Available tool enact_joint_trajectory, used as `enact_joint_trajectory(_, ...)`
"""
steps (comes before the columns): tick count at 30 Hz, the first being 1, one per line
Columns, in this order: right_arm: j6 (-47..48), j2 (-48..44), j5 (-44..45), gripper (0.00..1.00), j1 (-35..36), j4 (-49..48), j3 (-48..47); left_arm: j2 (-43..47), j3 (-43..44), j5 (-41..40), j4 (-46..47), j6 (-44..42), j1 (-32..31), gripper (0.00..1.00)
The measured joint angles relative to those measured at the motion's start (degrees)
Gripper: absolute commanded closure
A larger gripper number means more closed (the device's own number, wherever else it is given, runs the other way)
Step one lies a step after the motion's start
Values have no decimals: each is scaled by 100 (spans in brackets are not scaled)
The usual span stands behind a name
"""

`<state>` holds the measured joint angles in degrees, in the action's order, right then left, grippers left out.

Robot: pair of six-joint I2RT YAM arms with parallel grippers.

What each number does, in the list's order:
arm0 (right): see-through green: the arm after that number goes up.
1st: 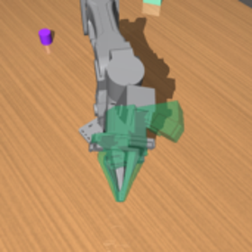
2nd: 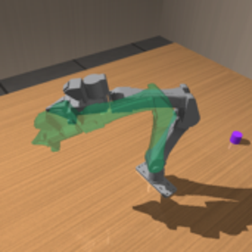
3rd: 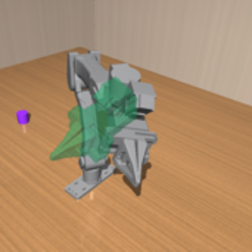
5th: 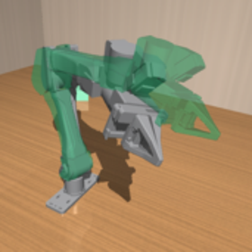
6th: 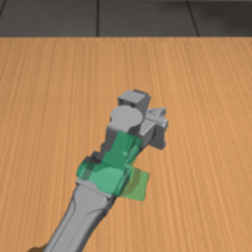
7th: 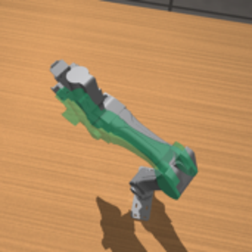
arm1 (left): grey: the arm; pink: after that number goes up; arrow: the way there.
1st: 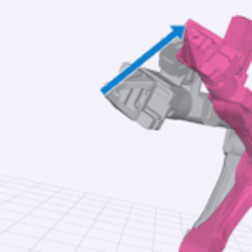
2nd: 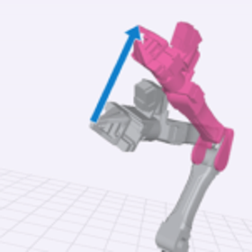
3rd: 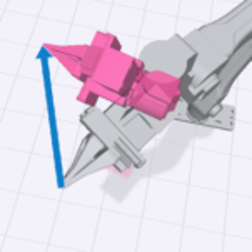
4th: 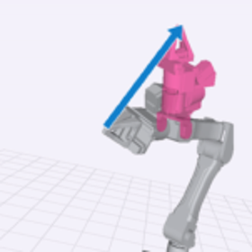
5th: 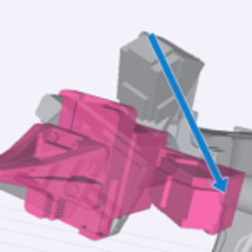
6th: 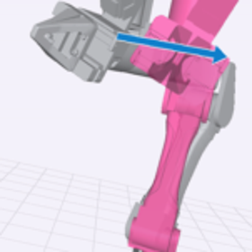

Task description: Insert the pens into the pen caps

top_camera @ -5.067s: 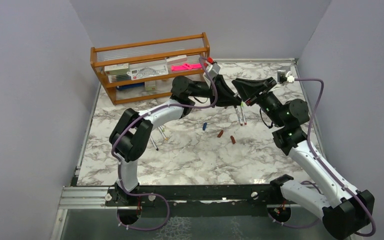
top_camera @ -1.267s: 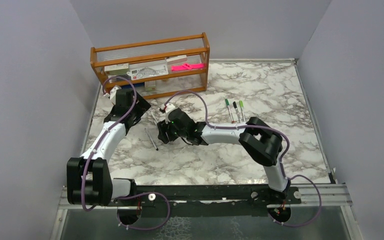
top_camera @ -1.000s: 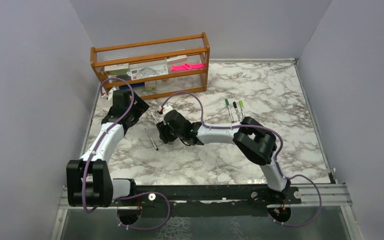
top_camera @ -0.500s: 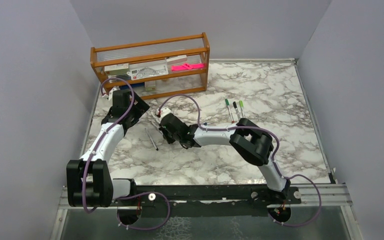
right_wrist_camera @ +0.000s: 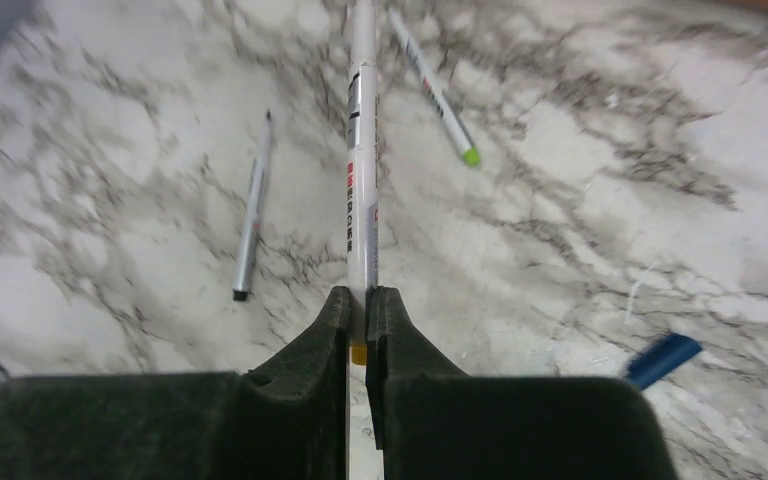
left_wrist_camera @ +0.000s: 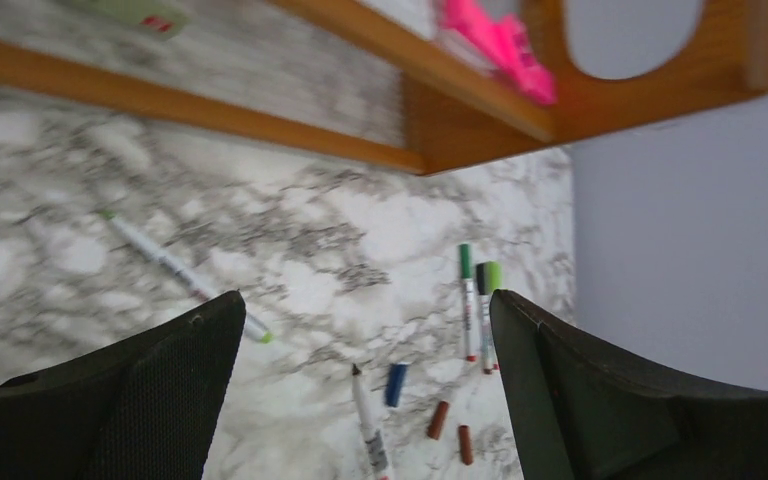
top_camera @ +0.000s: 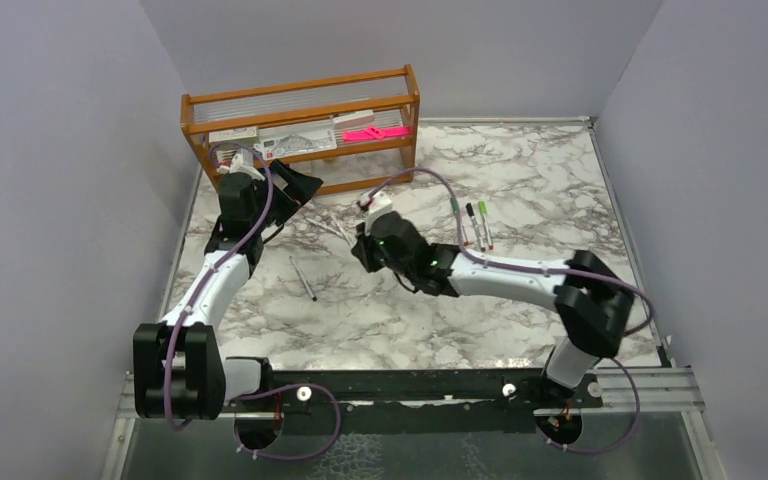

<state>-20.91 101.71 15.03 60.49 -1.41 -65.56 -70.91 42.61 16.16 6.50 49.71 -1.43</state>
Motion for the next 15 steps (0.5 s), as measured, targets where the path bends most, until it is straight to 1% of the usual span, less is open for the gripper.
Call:
enact_joint_trajectory(3, -282, -892, -181, 99, -337, -254, 361, 2, 2, 407, 824, 103, -210, 6)
enact_joint_trajectory(7, -774, -1904, -562, 99, -1003, -695, 933, 44, 2, 551, 1585, 81, -883, 13)
enact_joint_trajectory(10, -1115, -2463, -839, 99, -1462, -1095, 1440, 55, 26, 568, 2109, 72, -1410, 15)
enact_joint_trajectory(12, -1305, -2796, -979, 99, -1591, -1368, 1814, 50, 87, 588, 2406, 81, -1751, 17)
enact_joint_trajectory(15, -1458, -3136, -1130, 99, -1598, -1663, 2175, 39, 192, 595, 2857, 72, -2120, 23)
